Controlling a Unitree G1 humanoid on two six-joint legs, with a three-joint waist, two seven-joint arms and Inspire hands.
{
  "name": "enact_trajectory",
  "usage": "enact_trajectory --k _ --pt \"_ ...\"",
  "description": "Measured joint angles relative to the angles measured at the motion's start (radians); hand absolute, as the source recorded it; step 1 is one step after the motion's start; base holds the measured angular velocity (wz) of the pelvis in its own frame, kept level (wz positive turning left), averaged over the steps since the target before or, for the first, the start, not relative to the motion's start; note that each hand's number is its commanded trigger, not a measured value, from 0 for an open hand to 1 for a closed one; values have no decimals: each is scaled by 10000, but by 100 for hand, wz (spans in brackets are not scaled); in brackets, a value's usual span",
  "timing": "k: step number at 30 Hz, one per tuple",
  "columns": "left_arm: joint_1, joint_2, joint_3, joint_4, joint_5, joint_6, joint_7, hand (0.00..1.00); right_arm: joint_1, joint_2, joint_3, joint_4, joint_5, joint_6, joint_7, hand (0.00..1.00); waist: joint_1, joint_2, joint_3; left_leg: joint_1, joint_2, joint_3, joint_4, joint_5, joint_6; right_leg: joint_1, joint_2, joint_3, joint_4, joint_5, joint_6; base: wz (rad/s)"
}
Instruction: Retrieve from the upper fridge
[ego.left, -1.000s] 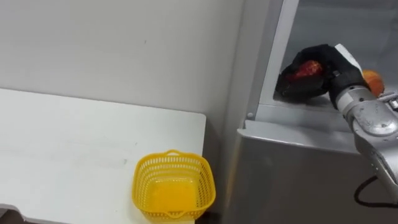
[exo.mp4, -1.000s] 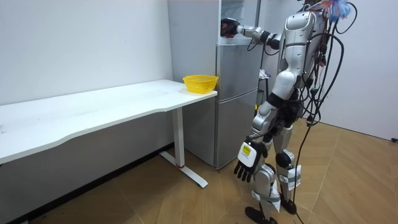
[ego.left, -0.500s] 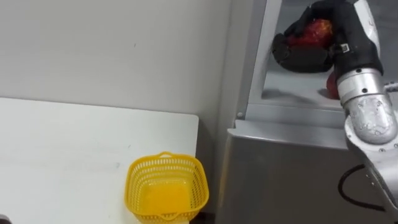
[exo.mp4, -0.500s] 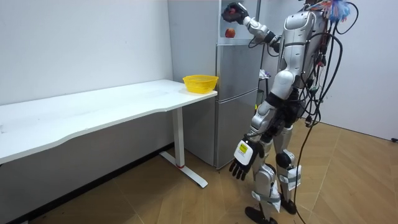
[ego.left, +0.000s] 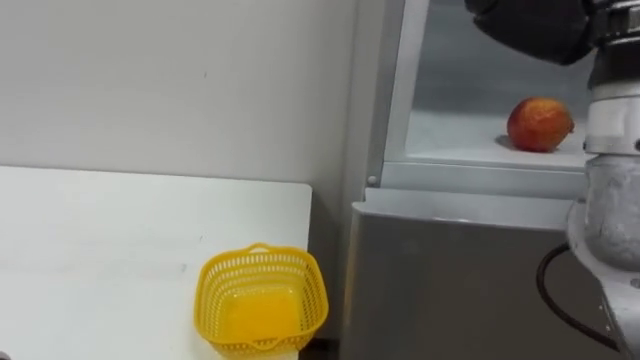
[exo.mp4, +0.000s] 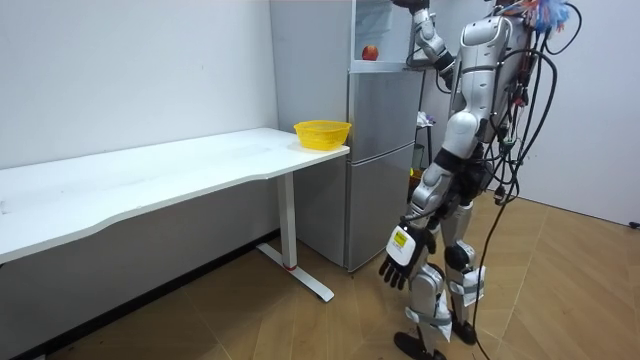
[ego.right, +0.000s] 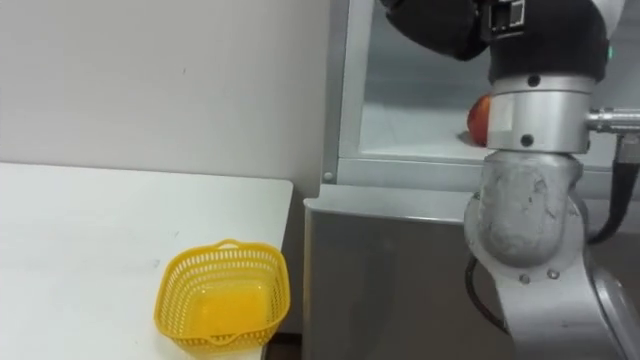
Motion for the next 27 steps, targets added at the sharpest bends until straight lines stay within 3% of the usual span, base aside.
enact_trajectory --k 4,10,14,19,27 --pt "-173 26 -330 -6 0 -150 -216 0 3 337 351 -107 -194 -98 107 100 14 -67 -27 -58 -5 -13 11 1 0 -36 1 -23 -4 0 0 0" --pt "-446 26 -347 131 -5 -244 -412 0 408 368 1094 -169 -449 -107 386 100 322 -231 -41 -57 -17 -40 7 1 0 -63 -10 -33 -9 -1 1 0" --pt "-458 77 -366 122 -7 -376 -363 0 728 372 1765 -163 -1324 -244 756 100 526 -328 -14 -76 -27 -68 9 1 2 -61 -22 -27 -10 -2 2 0" --pt "-452 158 -363 121 -7 -535 -355 0 729 572 1967 71 -2331 -624 874 100 591 -359 33 -85 -56 -297 10 1 2 -19 -21 -39 -12 -2 3 10" --pt "-469 191 -357 136 38 -549 -405 0 1045 671 2660 118 -3772 -768 914 100 885 -420 6 -152 -65 -332 0 1 2 -52 -27 -169 -14 -2 3 2"
